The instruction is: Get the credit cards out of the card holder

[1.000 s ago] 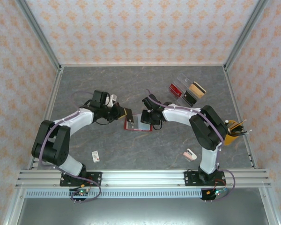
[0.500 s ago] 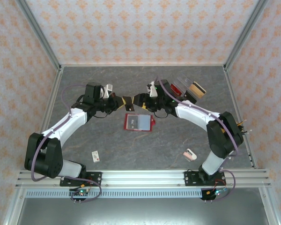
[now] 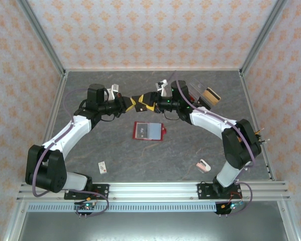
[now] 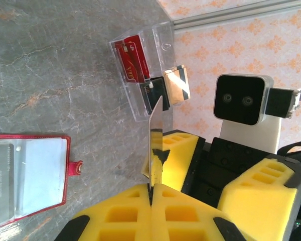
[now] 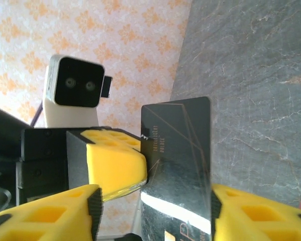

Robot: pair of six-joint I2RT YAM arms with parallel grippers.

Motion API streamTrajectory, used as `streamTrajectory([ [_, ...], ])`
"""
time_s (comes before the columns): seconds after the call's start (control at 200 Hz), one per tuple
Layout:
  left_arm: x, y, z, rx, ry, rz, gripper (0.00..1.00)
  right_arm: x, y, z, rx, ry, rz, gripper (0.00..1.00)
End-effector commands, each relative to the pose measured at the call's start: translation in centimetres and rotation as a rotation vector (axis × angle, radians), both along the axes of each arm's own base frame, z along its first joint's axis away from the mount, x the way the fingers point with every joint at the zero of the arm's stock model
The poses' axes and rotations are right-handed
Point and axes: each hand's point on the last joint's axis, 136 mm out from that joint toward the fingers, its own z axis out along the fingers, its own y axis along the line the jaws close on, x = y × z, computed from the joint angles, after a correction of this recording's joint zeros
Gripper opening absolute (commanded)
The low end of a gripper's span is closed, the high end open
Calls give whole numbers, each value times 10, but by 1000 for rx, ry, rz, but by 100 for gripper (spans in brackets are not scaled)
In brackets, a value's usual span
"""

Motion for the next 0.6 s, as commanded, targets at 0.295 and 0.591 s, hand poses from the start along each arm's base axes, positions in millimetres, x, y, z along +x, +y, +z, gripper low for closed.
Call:
streamTrajectory([
  [0.295,-5,3,12,30,-25,-24,0,4,5,8,4,-42,40,8],
  [0.591,-23,81,-25,555,94,180,60,34,-78,2,-348,-255,-179,0],
])
